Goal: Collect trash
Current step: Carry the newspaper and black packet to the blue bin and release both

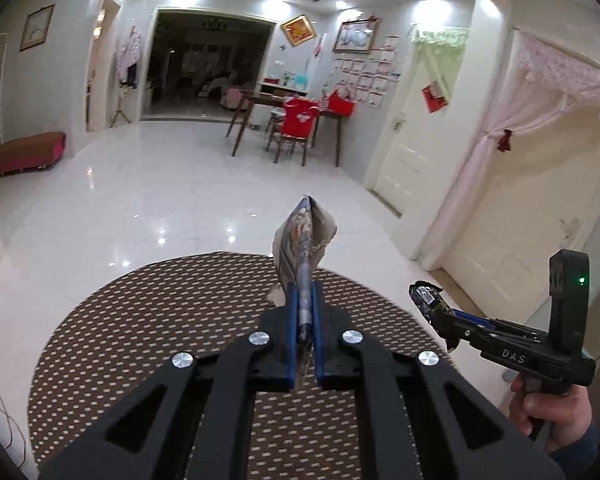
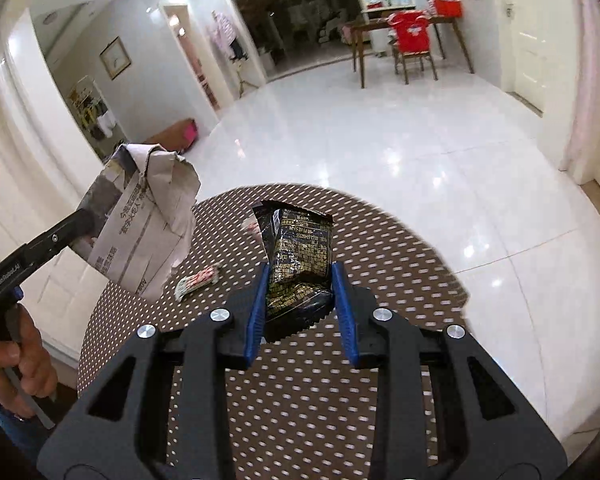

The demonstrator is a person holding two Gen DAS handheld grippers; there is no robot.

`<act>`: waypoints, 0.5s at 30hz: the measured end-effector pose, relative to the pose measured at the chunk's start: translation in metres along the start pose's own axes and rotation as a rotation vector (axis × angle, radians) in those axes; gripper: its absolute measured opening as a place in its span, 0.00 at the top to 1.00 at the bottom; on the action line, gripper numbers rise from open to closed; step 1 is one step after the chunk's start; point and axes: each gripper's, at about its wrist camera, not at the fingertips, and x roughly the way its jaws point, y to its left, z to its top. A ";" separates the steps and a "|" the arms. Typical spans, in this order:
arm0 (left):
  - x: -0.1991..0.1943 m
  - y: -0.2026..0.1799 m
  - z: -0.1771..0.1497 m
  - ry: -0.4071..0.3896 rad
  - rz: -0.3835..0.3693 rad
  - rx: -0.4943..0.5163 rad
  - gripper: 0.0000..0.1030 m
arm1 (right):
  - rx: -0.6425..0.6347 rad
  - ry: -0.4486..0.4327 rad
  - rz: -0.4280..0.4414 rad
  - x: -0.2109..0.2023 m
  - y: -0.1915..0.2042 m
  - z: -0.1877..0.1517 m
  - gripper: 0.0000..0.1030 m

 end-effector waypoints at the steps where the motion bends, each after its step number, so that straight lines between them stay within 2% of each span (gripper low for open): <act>1: 0.001 -0.006 0.000 0.000 -0.012 0.004 0.94 | 0.009 -0.014 -0.010 -0.008 -0.008 0.001 0.70; 7: 0.017 -0.060 -0.002 0.019 -0.103 0.046 0.94 | 0.066 -0.078 -0.074 -0.046 -0.049 0.000 0.70; 11: 0.030 -0.098 -0.005 0.040 -0.166 0.080 0.94 | 0.142 -0.109 -0.149 -0.076 -0.099 -0.010 0.70; 15: 0.043 -0.137 -0.012 0.064 -0.228 0.118 0.94 | 0.236 -0.096 -0.221 -0.091 -0.150 -0.033 0.70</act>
